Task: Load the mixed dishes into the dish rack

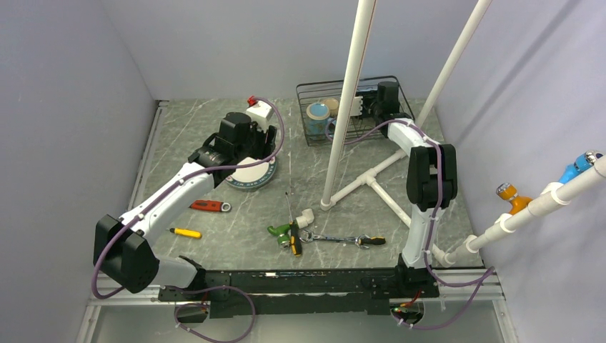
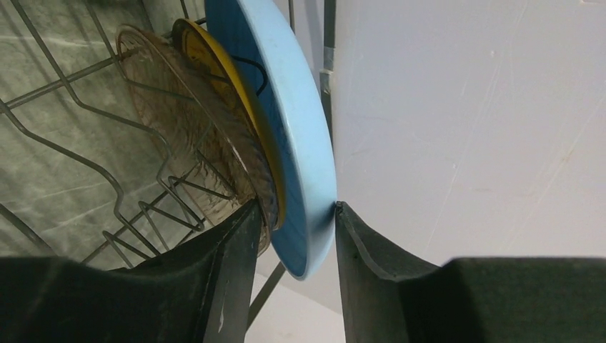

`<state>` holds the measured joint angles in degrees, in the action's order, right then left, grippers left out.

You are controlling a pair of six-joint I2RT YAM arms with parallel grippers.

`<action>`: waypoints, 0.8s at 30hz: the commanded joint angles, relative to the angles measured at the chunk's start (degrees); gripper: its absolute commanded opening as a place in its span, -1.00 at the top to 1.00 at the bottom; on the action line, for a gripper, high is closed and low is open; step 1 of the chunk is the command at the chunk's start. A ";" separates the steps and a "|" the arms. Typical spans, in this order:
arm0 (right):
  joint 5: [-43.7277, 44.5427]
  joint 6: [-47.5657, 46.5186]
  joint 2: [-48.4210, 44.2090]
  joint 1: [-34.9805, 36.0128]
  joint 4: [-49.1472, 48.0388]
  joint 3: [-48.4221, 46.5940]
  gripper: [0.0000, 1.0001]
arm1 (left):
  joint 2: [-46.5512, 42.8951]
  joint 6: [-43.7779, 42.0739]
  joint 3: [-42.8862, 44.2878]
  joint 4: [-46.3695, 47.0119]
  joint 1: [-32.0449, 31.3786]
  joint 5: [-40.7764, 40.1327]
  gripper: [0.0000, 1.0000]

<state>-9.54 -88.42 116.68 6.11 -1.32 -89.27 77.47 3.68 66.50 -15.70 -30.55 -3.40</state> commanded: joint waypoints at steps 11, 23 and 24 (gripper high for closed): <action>-1.75 11.76 -12.21 0.39 -6.94 13.45 -0.25 | -1.53 0.82 1.54 0.10 1.31 1.65 -0.34; -0.15 19.76 -23.05 0.33 -5.74 24.20 -0.49 | -1.46 -0.49 1.46 -0.33 2.23 1.49 -0.41; 0.01 20.07 -23.63 0.39 -5.66 24.92 -0.50 | -1.47 -0.52 1.49 -0.30 2.36 1.39 -0.41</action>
<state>-9.39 -71.85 96.57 6.37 -6.57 -66.17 77.47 3.75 66.50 -16.23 -28.67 -2.63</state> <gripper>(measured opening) 0.743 0.699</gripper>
